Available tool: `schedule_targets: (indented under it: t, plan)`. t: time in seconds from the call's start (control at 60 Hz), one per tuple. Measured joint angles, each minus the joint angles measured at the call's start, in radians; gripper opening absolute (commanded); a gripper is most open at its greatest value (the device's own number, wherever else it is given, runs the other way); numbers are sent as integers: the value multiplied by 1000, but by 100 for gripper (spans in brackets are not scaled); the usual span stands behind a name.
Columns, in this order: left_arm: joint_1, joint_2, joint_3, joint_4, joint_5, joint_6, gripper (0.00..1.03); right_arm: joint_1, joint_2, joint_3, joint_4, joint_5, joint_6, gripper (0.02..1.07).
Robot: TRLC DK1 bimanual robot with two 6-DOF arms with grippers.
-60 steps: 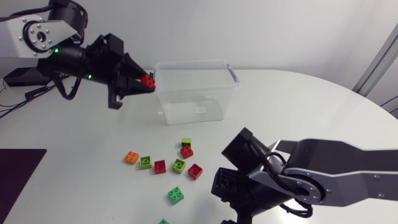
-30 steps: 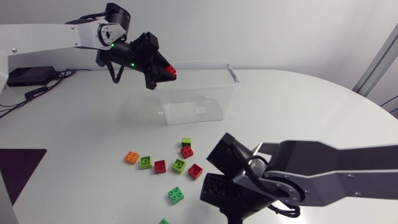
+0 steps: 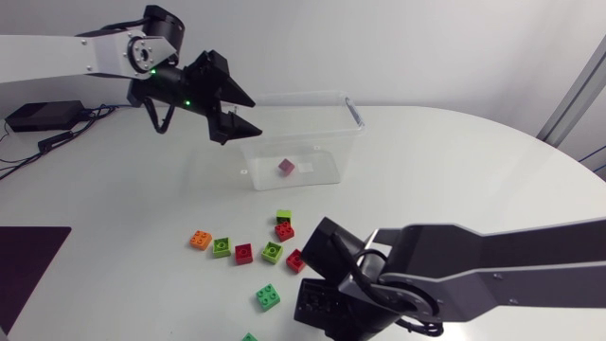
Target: Place the duplo bricks in the container
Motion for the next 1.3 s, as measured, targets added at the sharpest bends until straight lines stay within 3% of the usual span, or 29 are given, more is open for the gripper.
schedule_targets:
  t: [0.417, 1.3]
  plan:
    - [37, -315, -267, 0, 12, 3, 99, 14, 30, 44, -35, 0, -10, 96]
    - [116, -467, -512, -8, 14, 103, 99, 19, 102, 132, -309, 31, -326, 93]
